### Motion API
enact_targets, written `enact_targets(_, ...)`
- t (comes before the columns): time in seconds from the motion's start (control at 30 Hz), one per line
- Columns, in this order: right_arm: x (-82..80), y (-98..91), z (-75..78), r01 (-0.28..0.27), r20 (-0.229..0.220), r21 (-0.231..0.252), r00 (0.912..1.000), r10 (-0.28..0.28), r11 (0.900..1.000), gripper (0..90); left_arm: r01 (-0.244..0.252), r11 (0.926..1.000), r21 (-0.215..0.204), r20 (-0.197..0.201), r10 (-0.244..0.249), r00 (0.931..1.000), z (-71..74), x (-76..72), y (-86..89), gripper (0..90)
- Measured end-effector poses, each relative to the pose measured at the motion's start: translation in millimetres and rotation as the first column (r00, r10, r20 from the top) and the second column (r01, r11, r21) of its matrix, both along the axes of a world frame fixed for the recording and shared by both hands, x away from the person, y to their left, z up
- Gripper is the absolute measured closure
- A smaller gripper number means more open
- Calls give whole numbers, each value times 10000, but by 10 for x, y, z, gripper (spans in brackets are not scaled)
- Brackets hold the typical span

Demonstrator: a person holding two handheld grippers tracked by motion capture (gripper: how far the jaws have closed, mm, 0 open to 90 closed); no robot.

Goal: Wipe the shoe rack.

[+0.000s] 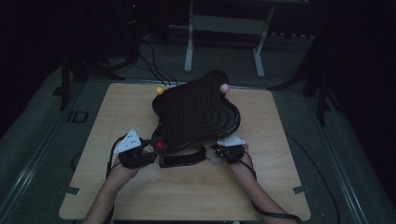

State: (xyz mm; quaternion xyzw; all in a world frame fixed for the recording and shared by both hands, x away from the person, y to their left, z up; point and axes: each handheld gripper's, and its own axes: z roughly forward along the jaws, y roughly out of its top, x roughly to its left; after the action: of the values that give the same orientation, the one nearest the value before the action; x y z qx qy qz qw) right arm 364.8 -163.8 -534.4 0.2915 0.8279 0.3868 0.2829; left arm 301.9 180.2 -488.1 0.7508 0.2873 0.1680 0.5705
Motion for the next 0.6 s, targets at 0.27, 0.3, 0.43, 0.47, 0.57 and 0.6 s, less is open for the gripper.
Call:
enact_targets(0.27,160,-35,-71,274,317,-209,9991,-267,9994,611,67,10000,-35,-61,-67,10000,-12,9,-10,586)
enact_targets(0.3,168,-23,-80,330,291,-95,9990,-327,9994,654,67,9999,-89,-87,-68,9999,-15,10,-12,587)
enact_targets(0.43,126,16,-125,-14,-544,620,9985,48,9981,682,87,9999,-55,-99,-88,9999,-13,12,-11,590)
enact_targets(0.47,107,10,-135,-201,-663,700,9975,248,9973,684,68,10000,-32,-78,-69,9999,-13,9,-12,590)
enact_targets(0.57,17,18,-145,-684,-706,654,9948,730,9955,690,114,9999,-79,-91,-115,9999,-17,14,-7,591)
enact_targets(0.6,17,10,-127,-757,-594,472,9951,784,9960,691,112,9999,-37,-81,-112,9999,-13,13,-7,590)
